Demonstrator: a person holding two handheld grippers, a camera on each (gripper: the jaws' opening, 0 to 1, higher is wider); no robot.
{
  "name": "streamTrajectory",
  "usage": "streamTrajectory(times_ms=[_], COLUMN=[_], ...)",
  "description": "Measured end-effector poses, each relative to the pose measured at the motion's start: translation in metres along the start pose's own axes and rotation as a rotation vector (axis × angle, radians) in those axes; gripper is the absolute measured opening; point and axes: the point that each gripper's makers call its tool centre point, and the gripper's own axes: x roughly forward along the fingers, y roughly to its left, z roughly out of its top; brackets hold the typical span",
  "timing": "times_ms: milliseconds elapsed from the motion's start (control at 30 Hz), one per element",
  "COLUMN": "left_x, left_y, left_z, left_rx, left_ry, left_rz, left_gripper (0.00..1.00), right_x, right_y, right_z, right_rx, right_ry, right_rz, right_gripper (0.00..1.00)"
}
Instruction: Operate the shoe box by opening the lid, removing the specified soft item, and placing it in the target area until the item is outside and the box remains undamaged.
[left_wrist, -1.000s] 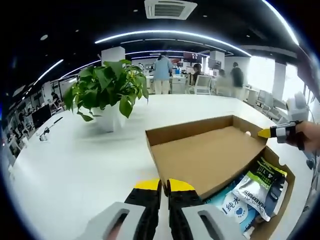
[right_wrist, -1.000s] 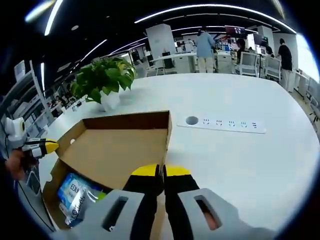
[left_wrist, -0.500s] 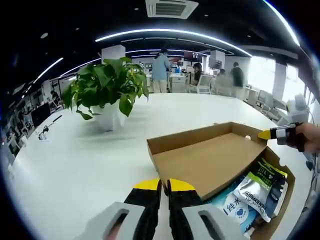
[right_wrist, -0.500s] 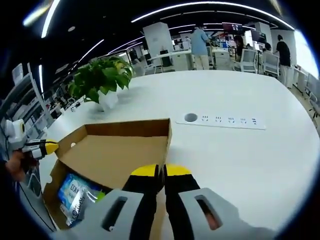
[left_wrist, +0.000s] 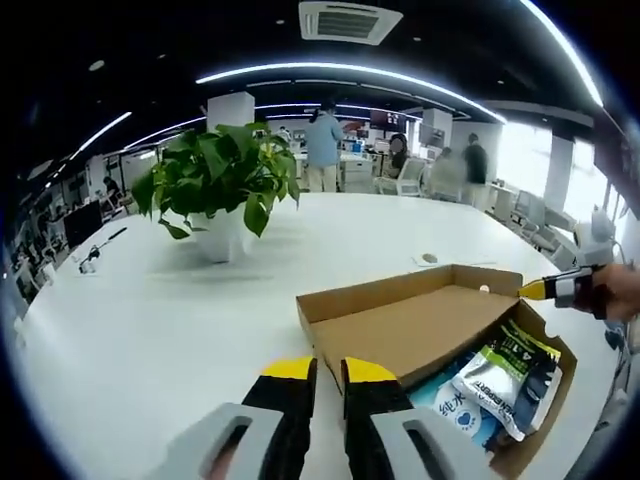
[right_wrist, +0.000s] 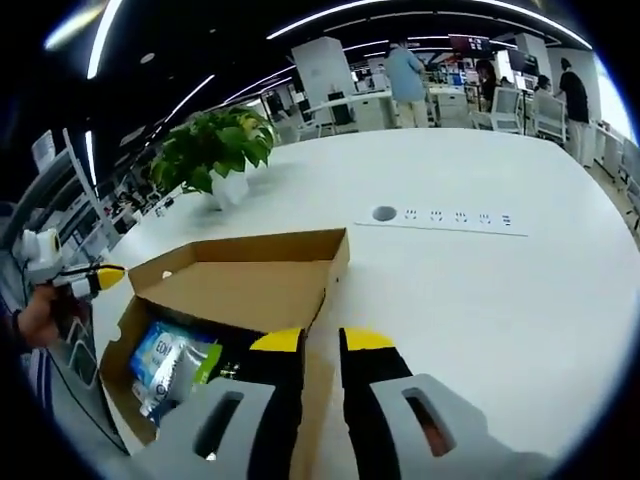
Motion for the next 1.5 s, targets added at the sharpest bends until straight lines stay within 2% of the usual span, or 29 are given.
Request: streamTrajectory(times_ms=[167, 300, 500, 733, 833, 933, 1100, 1400, 1500], left_x=[-0.02, -0.037, -0.058, -0.072, -0.076, -0.078, -0.077, -0.062, -0.055], left_y=[-0.002, -0.007, -0.02, -0.039, -0.053, -0.066, -0.08, -0.114, -0.123], left_z=[-0.006, -0.016, -0.033, -0.041, -0.049, -0.056, -0.063, -0.069, -0.07], left_rx=[-0.009, -0.022, -0.059, -0.074, -0.076, -0.067, -0.073, -0.096, -0.092], left_ry=[-0.012, -0.011, -0.001, 0.007, 0.041, 0.058, 0.079, 0.125, 0.151], left_rz=[-0.011, -0.021, -0.039, -0.065, -0.096, -0.115, -0.143, -0.219, -0.243], left_gripper=[0.09, 0.09, 0.09, 0.09, 0.1, 0.1, 0.11, 0.16, 0.19], right_x=[-0.025, -0.048, -0.07, -0.091, -0.099, -0.106, -0.114, -0.134, -0.142], right_y=[-0.011, -0.019, -0.02, -0.012, -0.005, 0.002, 0.0, 0.002, 0.007], right_z=[-0.028, -0.047, -0.061, -0.072, -0.079, -0.086, -0.101, -0.108, -0.104], right_rx=[0.037, 0.088, 0.128, 0.13, 0.119, 0.135, 0.119, 0.143, 0.13], right_ry=[0.01, -0.009, -0.034, -0.063, -0.076, -0.1, -0.094, -0.128, -0.143], right_rz=[-0.012, -0.027, -0.039, -0.035, -0.033, -0.017, -0.021, -0.008, 0.002], right_gripper=[0.13, 0.13, 0.13, 0.14, 0.15, 0.15, 0.16, 0.23, 0.24])
